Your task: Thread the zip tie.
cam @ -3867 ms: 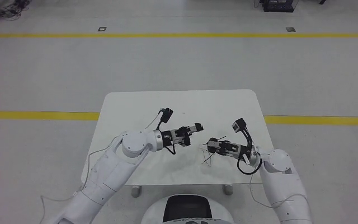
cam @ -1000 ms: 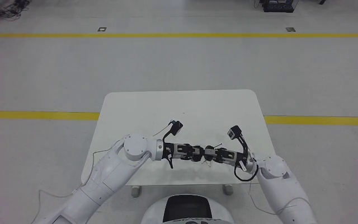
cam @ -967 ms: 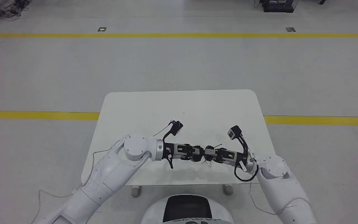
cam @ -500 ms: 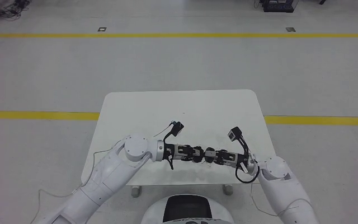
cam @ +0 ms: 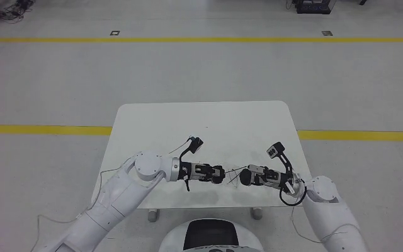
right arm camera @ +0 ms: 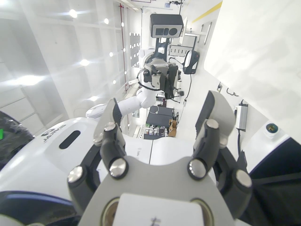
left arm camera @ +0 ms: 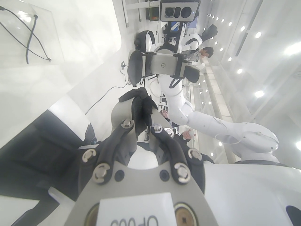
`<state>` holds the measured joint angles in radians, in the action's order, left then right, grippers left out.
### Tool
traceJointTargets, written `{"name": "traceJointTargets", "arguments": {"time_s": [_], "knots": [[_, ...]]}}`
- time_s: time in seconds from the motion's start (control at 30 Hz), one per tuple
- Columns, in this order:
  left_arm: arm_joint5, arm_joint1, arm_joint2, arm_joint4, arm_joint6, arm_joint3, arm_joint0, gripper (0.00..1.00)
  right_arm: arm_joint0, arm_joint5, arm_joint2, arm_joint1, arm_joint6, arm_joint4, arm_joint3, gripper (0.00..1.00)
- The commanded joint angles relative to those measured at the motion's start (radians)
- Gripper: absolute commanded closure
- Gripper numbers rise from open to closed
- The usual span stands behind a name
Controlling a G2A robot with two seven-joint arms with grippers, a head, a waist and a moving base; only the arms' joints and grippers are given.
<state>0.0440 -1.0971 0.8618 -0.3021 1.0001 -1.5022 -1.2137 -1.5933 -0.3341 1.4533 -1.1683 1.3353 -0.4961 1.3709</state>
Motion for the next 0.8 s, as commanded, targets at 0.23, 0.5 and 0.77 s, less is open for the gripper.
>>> {"name": "traceJointTargets", "arguments": {"time_s": [0.23, 0.5, 0.77], "knots": [[0.032, 0.007, 0.003, 0.008, 0.066, -0.002, 0.009, 1.00, 0.003, 0.003, 0.000, 0.000, 0.002, -0.001, -0.007, 0.00], [0.054, 0.020, 0.015, -0.007, 0.138, 0.016, 0.015, 1.00, 0.030, 0.034, -0.011, 0.013, 0.055, -0.068, -0.047, 0.00], [0.107, 0.037, 0.020, 0.008, 0.253, 0.003, 0.029, 1.00, 0.079, 0.076, -0.154, 0.068, 0.055, -0.157, -0.067, 0.00]]}}
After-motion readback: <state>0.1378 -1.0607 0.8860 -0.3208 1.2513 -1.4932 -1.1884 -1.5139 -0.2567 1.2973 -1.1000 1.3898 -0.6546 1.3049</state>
